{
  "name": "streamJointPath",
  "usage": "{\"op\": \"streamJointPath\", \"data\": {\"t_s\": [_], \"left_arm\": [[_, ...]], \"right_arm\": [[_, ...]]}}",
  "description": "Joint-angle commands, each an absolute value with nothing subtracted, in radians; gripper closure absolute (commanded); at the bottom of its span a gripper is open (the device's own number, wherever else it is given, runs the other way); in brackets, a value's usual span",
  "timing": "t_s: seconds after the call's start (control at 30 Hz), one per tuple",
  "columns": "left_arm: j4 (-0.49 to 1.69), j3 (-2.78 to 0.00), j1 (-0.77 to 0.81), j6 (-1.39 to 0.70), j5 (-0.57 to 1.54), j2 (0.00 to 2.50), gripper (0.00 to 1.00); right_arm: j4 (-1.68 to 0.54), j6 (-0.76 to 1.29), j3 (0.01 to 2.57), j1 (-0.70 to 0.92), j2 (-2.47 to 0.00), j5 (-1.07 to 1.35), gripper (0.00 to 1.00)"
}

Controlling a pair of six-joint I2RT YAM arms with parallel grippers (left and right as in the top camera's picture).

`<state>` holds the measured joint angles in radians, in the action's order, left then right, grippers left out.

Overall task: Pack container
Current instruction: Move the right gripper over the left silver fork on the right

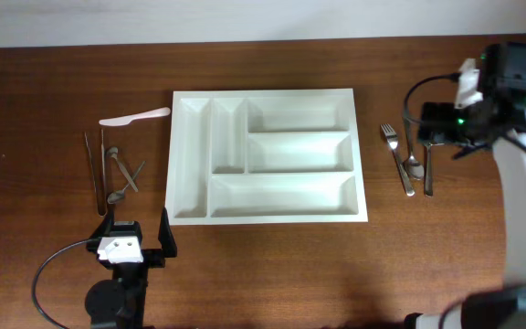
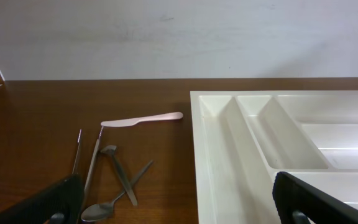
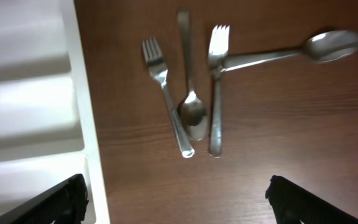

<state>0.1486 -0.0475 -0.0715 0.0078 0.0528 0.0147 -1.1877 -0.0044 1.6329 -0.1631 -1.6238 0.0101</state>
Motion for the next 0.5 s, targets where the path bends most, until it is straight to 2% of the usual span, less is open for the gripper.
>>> {"op": "streamJointPath", "data": {"t_s": [0.0, 0.47], "left_arm": [[0.147, -0.041, -0.068, 0.023, 0.064, 0.006, 0.01], [0.147, -0.041, -0.068, 0.023, 0.064, 0.006, 0.01]], "right_arm": [[-1.188, -0.03, 1.649, -0.164, -1.714, 0.061, 0.07], [-1.082, -0.233, 1.642, -0.164, -1.863, 0.152, 0.09]]}}
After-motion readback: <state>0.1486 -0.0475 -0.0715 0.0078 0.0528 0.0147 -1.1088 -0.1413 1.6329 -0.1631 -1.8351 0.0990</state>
